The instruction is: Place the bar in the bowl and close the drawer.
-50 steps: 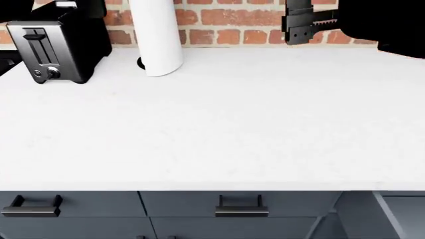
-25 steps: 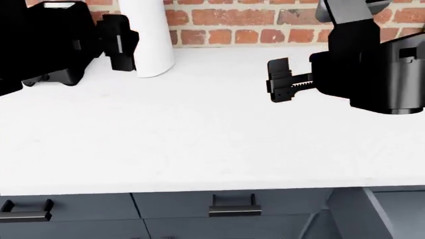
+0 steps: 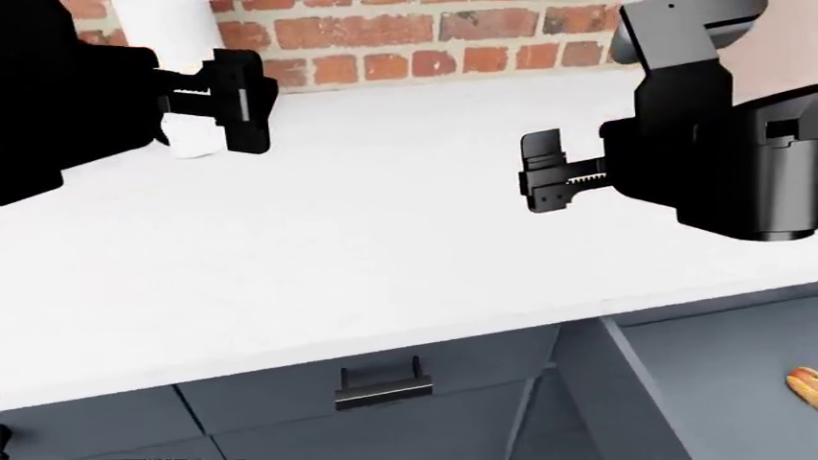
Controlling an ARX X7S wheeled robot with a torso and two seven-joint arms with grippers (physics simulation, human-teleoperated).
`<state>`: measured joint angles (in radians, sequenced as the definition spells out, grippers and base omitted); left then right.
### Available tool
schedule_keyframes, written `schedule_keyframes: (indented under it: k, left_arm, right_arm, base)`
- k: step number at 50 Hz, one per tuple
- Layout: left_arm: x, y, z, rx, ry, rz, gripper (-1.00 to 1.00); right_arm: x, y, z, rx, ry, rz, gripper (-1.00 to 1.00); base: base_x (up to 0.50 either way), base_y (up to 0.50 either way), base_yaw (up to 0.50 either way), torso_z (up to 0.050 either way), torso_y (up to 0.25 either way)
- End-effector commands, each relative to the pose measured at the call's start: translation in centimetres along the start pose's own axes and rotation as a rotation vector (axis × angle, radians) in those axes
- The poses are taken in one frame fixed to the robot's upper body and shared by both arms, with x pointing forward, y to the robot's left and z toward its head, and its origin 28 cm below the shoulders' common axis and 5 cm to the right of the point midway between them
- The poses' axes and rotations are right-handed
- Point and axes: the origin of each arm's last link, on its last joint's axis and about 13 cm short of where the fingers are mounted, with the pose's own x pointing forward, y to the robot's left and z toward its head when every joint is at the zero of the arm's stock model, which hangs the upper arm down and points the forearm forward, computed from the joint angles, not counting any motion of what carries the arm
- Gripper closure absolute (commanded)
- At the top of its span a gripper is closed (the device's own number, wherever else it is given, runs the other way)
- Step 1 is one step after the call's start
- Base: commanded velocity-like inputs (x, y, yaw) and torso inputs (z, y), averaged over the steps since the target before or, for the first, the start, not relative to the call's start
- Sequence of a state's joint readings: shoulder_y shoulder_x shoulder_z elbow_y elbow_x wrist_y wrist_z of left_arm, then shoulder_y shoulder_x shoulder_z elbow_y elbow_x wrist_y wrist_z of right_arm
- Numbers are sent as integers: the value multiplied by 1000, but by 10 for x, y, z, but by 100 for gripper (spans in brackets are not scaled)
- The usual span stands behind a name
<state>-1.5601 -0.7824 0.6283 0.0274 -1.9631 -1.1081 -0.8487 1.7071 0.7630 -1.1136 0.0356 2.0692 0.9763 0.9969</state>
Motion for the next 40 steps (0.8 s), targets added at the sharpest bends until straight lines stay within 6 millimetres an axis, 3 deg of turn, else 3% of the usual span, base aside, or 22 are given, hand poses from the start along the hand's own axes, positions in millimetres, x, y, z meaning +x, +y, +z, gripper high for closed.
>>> schedule_keyframes:
  k: [1, 15, 40]
  left_arm:
    - [-2, -1, 1, 2, -3, -3, -100]
    - [-3, -1, 1, 4, -4, -2, -100]
    - [-3, -2, 0, 13, -4, 3, -100]
  right_arm:
    - [-3, -2, 0, 12, -1, -4, -100]
    - [-9, -3, 1, 8, -26, -5, -100]
    - [-11, -1, -1, -13, -45, 18, -100]
  base:
    - [-215, 42, -500, 0, 0]
    - [-188, 45, -500, 0, 0]
    - [-7, 2, -500, 0, 0]
